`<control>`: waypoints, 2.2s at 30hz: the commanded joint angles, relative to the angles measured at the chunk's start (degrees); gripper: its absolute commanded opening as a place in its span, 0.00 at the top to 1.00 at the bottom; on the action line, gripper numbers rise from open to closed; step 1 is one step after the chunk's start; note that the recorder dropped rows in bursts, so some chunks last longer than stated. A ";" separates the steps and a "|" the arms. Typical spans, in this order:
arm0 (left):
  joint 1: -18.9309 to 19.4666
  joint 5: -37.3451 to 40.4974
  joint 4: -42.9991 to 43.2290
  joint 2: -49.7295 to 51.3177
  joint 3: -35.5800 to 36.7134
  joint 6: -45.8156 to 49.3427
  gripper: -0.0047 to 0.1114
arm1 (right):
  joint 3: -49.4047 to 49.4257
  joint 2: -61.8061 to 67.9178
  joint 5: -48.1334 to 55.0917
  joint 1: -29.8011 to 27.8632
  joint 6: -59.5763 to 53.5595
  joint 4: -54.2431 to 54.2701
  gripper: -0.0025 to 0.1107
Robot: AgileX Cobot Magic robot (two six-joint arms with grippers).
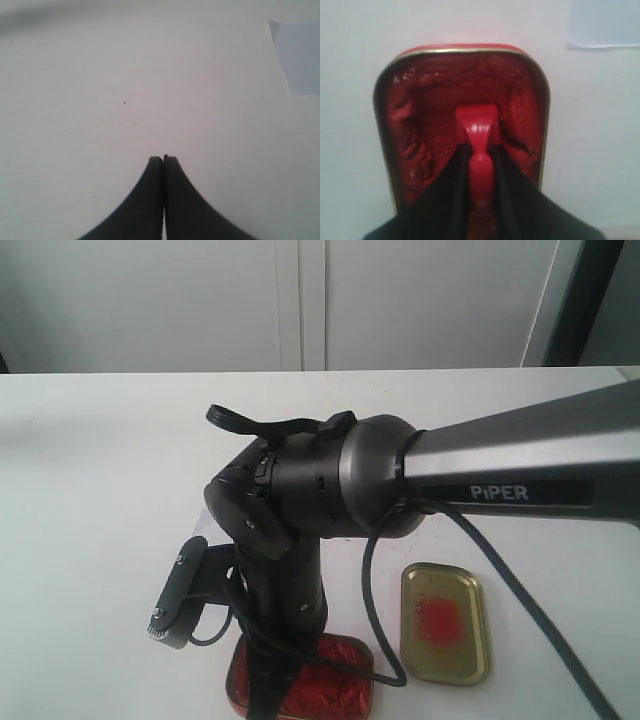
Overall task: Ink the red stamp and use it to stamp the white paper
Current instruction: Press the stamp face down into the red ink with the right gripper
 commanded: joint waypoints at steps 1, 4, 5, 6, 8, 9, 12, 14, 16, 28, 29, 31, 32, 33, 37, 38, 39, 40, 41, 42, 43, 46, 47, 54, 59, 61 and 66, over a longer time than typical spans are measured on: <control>-0.01 0.97 0.20 -0.26 0.55 0.00 0.96 | 2.52 4.76 0.03 -0.35 -0.66 0.71 0.98; -0.01 0.97 0.20 -0.26 0.55 0.00 0.96 | 2.60 6.17 0.88 -0.35 -0.66 0.71 0.98; -0.01 0.97 0.20 -0.26 0.55 0.00 0.96 | 2.60 6.57 0.88 -0.35 -0.66 0.83 0.98; -0.01 0.97 0.20 -0.26 0.55 0.00 0.96 | 2.60 6.69 0.88 -0.35 -0.66 0.83 0.98; -0.01 0.97 0.20 -0.26 0.55 0.00 0.96 | 2.60 6.82 0.88 -0.35 -0.66 0.83 0.98; -0.01 0.97 0.20 -0.26 0.55 0.00 0.96 | 2.60 6.82 0.88 -0.35 -0.66 0.83 0.98; -0.01 0.97 0.20 -0.26 0.55 0.00 0.96 | 2.60 6.80 0.75 -0.35 -0.66 0.83 0.98; -0.01 0.97 0.20 -0.26 0.55 0.00 0.96 | 2.60 6.92 0.76 -0.35 -0.66 0.95 0.98; -0.01 0.97 0.20 -0.26 0.55 0.00 0.96 | 2.60 6.92 0.76 -0.35 -0.66 0.95 0.98; -0.01 0.97 0.20 -0.26 0.55 0.00 0.96 | 2.60 3.21 0.65 -0.35 0.31 -0.46 0.98; -0.01 0.97 0.20 -0.26 0.55 0.00 0.96 | 2.60 2.53 0.65 -0.35 1.24 -1.11 0.98; -0.01 0.97 0.20 -0.26 0.55 0.00 0.96 | 2.60 1.66 0.53 -0.35 1.86 -1.65 0.98; -0.01 0.97 0.20 -0.26 0.55 0.00 0.96 | 2.60 0.95 0.53 -0.35 1.74 -1.65 0.98; -0.01 0.97 0.20 -0.26 0.55 0.00 0.96 | 2.60 0.43 0.39 -0.35 1.74 -1.65 0.98; -0.01 0.97 0.20 -0.26 0.55 0.00 0.96 | 2.60 -2.00 0.39 -0.35 1.90 -1.65 0.98; -0.01 0.97 0.20 -0.26 0.55 0.00 0.96 | 2.60 -2.50 0.26 -0.35 2.00 -1.89 0.98; -0.01 0.97 0.20 -0.26 0.55 0.00 0.96 | 2.60 -2.95 0.26 -0.35 2.40 -2.31 0.98; -0.01 0.97 0.20 -0.26 0.55 0.00 0.96 | 2.60 -3.42 0.26 -0.35 2.97 -2.46 0.98; -0.01 0.97 0.20 -0.26 0.55 0.00 0.96 | 2.60 -4.07 0.26 -0.35 3.22 -2.46 0.98; -0.01 0.97 0.20 -0.26 0.55 0.00 0.96 | 2.60 -4.54 0.26 -0.35 3.40 -2.46 0.98; -0.01 0.97 0.20 -0.26 0.55 0.00 0.96 | 2.60 -5.21 0.26 -0.35 3.44 -2.46 0.98; -0.01 0.97 0.20 -0.26 0.55 0.00 0.96 | 2.60 -7.17 -0.52 -0.35 4.44 -2.46 0.98; -0.01 0.97 0.20 -0.26 0.55 0.00 0.96 | 2.60 -7.87 -0.52 -0.35 4.62 -2.46 0.98; -0.01 0.97 0.20 -0.26 0.55 0.00 0.96 | 2.60 -10.68 -1.01 -0.35 6.19 -2.07 0.98; -0.01 0.97 0.20 -0.26 0.55 0.00 0.96 | 2.60 -9.84 -3.48 -1.18 7.52 1.04 0.98; -0.01 0.97 0.20 -0.26 0.55 0.00 0.96 | 2.60 -9.69 -4.51 -2.07 7.52 4.04 0.98; -0.01 0.97 0.20 -0.26 0.55 0.00 0.96 | 2.60 -9.61 -4.87 -4.02 7.15 6.88 0.98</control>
